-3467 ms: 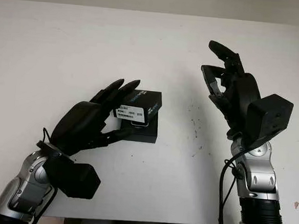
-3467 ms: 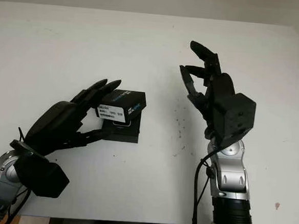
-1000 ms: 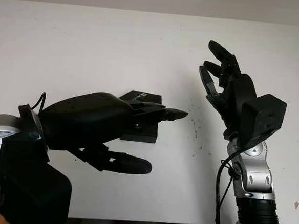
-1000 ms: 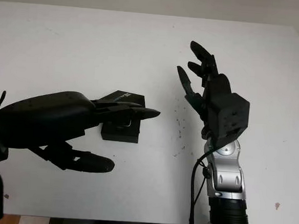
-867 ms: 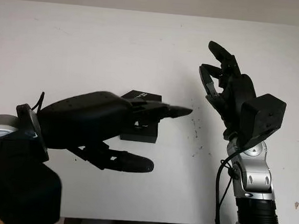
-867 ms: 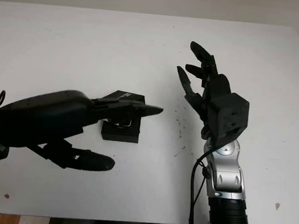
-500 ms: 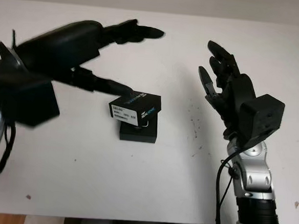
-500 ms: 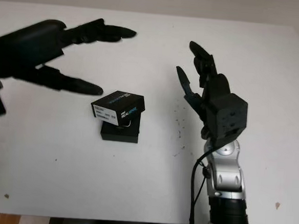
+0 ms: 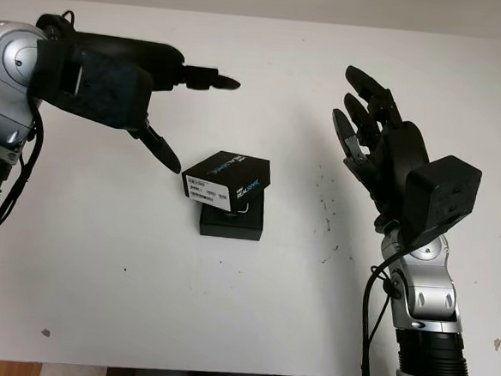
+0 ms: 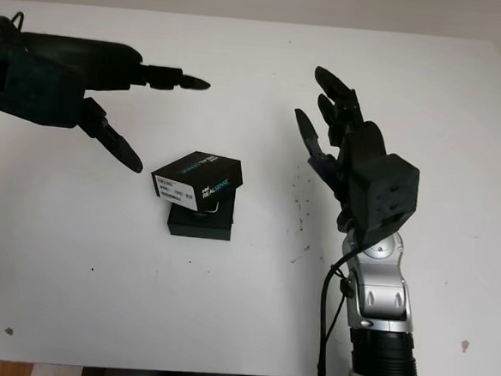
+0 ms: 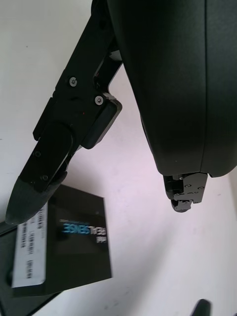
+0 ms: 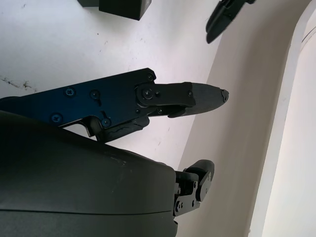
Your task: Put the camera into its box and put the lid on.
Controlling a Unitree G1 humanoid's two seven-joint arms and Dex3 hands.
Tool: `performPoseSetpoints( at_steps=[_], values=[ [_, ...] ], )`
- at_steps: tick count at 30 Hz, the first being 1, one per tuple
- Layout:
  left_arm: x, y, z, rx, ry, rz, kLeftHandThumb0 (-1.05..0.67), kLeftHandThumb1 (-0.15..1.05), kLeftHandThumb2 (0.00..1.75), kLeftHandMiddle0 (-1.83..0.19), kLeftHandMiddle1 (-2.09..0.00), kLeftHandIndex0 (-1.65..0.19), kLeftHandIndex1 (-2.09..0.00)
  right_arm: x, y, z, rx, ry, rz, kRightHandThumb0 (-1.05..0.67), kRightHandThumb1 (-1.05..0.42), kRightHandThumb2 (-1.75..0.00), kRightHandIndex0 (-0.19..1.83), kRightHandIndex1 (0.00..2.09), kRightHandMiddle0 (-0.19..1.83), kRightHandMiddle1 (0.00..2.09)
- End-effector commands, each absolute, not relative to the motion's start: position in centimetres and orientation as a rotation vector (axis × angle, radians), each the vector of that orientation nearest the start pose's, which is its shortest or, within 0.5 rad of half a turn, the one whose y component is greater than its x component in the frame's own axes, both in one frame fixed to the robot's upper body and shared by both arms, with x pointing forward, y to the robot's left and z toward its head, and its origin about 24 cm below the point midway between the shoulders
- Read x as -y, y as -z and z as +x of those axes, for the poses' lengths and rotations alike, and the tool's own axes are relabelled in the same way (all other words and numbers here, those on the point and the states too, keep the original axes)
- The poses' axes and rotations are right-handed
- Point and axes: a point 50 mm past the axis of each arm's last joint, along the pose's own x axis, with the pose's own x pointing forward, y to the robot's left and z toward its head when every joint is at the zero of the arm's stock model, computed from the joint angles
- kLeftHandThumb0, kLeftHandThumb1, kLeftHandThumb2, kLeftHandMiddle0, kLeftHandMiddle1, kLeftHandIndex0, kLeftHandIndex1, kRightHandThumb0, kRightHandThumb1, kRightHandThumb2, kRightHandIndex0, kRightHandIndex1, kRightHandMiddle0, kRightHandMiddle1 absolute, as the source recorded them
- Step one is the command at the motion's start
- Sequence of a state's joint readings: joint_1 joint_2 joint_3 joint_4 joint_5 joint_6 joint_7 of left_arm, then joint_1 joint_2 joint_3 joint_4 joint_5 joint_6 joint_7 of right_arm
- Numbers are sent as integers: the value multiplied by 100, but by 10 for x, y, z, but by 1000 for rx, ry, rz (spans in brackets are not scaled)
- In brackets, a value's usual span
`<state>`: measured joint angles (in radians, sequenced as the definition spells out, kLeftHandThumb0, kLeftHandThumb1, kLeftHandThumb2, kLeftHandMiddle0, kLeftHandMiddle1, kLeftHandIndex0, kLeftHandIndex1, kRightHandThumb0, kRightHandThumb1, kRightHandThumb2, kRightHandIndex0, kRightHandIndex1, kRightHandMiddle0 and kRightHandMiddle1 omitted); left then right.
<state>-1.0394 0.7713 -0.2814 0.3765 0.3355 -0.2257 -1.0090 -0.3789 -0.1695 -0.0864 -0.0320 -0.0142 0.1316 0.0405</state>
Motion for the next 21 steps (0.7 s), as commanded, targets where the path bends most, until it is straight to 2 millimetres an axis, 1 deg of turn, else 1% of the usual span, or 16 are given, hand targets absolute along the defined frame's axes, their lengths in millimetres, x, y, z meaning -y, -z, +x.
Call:
performPoseSetpoints(
  at_steps=[1, 2, 3, 4, 5, 6, 7, 8, 10, 12, 14, 20, 21],
  values=[
    [-169, -283, 352, 155, 835, 1509, -87, 84, 6, 8, -2, 11, -7, 172, -151, 313, 294, -8, -170, -56, -105, -32, 3, 85, 3, 48],
    [-168, -282, 352, 152, 843, 1516, -88, 85, 6, 9, -2, 12, -6, 172, -150, 314, 294, -9, -171, -57, -105, -33, -10, 118, 4, 49],
    [-167, -282, 352, 152, 847, 1520, -88, 85, 6, 10, -3, 13, -6, 172, -150, 314, 294, -9, -172, -57, -105, -33, -14, 101, 4, 51],
    [-166, -281, 352, 152, 854, 1525, -88, 85, 6, 10, -3, 13, -6, 172, -150, 313, 294, -11, -173, -57, -105, -33, -17, 91, 3, 51],
    [-164, -280, 352, 162, 864, 1526, -87, 84, 5, 10, -3, 14, -5, 172, -150, 313, 294, -9, -175, -57, -105, -33, -13, 70, 2, 54],
    [-162, -278, 352, 173, 871, 1529, -86, 84, 5, 10, -4, 14, -5, 172, -150, 313, 296, -6, -181, -58, -105, -33, -8, 62, 2, 55],
    [-161, -277, 352, 184, 879, 1524, -87, 85, 6, 10, -4, 13, -6, 172, -149, 313, 295, -3, -183, -58, -105, -33, -2, 62, 2, 56],
    [-160, -275, 352, 190, 884, 1514, -87, 85, 6, 11, -4, 14, -5, 171, -149, 313, 293, -1, -183, -58, -105, -33, -5, 61, 1, 56],
    [-159, -273, 353, 195, 890, 1498, -86, 85, 6, 11, -4, 14, -5, 171, -149, 313, 291, 1, -182, -57, -105, -33, -7, 52, 1, 57],
    [-158, -271, 355, 188, 893, 1483, -85, 85, 6, 12, -4, 15, -5, 171, -148, 312, 290, 5, -179, -56, -105, -33, -4, 38, 2, 56],
    [-157, -269, 357, 177, 891, 1470, -84, 85, 5, 12, -4, 14, -6, 170, -148, 312, 292, 5, -171, -54, -105, -33, -3, 32, 2, 56],
    [-156, -251, 367, 159, 899, 1449, -79, 85, 5, 10, -6, 11, -7, 170, -147, 313, 292, 6, -176, -56, -105, -34, 1, 27, 2, 57],
    [-156, -250, 368, 160, 900, 1454, -79, 86, 6, 10, -6, 9, -7, 170, -147, 313, 292, 8, -175, -56, -105, -34, 4, 28, 2, 57]
  ],
)
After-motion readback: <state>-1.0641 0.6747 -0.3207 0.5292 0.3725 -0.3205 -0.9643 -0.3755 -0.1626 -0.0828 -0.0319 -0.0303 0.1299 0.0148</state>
